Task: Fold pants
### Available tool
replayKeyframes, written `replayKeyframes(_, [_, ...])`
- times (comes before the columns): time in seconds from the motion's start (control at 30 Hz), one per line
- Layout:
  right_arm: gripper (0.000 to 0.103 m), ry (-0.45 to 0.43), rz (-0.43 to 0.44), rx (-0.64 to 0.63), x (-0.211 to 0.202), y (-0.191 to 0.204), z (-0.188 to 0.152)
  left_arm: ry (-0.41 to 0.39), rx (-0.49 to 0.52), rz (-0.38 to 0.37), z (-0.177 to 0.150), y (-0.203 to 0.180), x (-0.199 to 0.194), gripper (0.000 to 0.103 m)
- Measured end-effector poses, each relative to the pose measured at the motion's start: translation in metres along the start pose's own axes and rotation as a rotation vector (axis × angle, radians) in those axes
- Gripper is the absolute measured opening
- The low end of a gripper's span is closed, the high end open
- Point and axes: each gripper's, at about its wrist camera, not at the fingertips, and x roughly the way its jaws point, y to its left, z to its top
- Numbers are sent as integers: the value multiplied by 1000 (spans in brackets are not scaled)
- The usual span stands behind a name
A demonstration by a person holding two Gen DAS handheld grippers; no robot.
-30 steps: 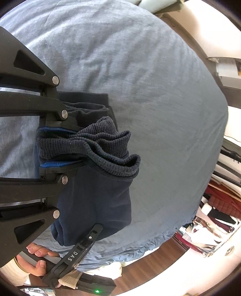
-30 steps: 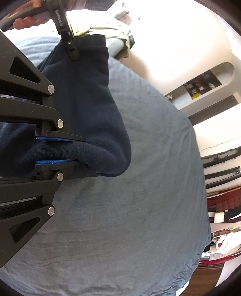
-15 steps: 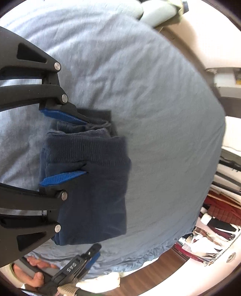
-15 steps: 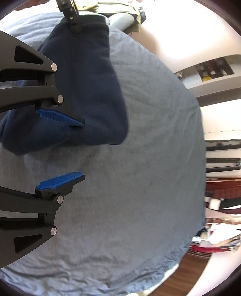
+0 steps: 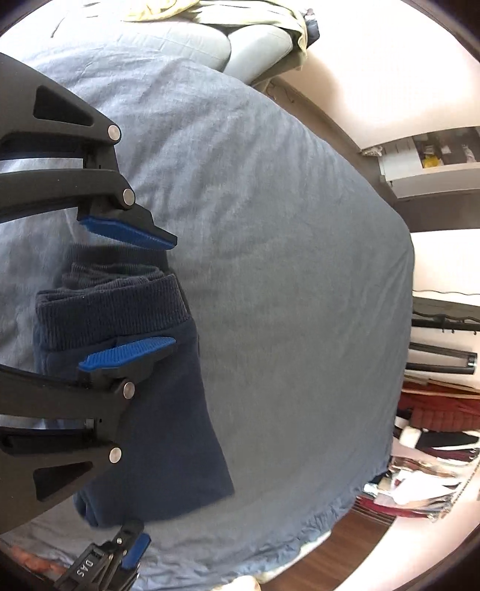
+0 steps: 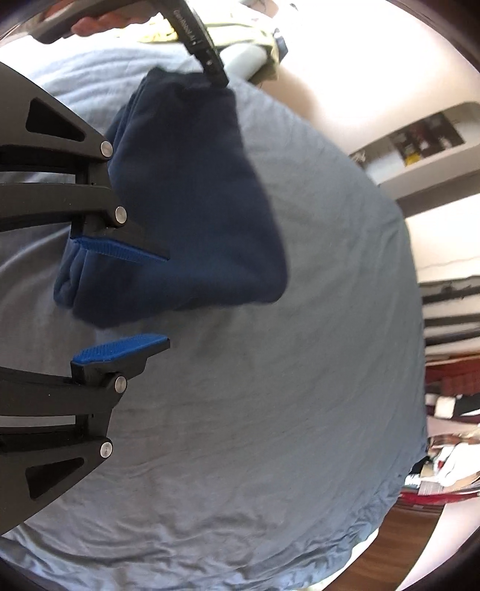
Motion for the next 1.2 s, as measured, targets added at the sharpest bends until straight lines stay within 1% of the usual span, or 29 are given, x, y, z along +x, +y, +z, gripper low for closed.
replayKeyframes(0.07, [41,23,-19,1,8,-2,-5,12,5,18,-4,2,8,48])
replayKeyframes(0.13, [41,37,-47,-4,14,-2,-7,19,-8,14,-7,5,12,49])
replayKeyframes(0.2, [41,51,-66,-11,18,-2,-9,19,-12,12,-8,6,12,50])
replayKeyframes(0.27, [41,57,-62,-7,17,-2,-10,7,-11,11,-8,5,5,49])
replayKeyframes(0.3, [41,49,-55,-1,14,-2,-9,-6,-10,10,-7,4,-1,48])
replayKeyframes(0.33, [41,37,-49,3,10,-4,-8,-31,-5,11,-7,2,-12,49])
replayKeyframes(0.37, [41,2,-42,5,0,-5,-6,-49,2,16,-7,0,-22,52])
replayKeyframes(0.4, [41,-23,-38,2,-5,-6,-4,-57,10,24,-8,-2,-30,59])
replayKeyframes(0.43, [42,-43,-29,-4,-11,-6,-3,-64,20,28,-11,-5,-41,60])
replayKeyframes(0.53, [43,-99,3,-26,-31,-5,2,-76,28,7,-20,-11,-63,60])
replayKeyframes(0.6, [51,-129,40,-41,-44,-6,1,-82,23,-8,-30,-17,-77,60])
replayKeyframes(0.67, [52,-153,75,-40,-55,-8,-5,-99,14,-22,-42,-26,-92,61])
replayKeyframes(0.7, [57,-166,90,-40,-61,-11,-8,-110,12,-17,-50,-34,-100,63])
replayKeyframes(0.77, [62,-184,103,-49,-72,-15,-14,-134,10,8,-65,-47,-113,67])
replayKeyframes(0.83, [66,-212,115,-69,-82,-22,-21,-156,3,23,-80,-62,-126,73])
replayKeyframes(0.87, [70,-222,117,-82,-86,-25,-25,-175,-9,33,-91,-71,-133,75])
replayKeyframes(0.93, [75,-243,113,-117,-98,-31,-36,-197,-25,36,-106,-84,-140,83])
replayKeyframes(1.0, [81,-256,112,-140,-107,-38,-44,-211,-26,53,-122,-99,-146,86])
replayKeyframes(1.1, [86,-291,113,-167,-120,-50,-59,-226,-44,88,-146,-121,-152,87])
replayKeyframes(1.2, [86,-298,121,-199,-127,-61,-76,-247,-81,86,-168,-139,-155,90])
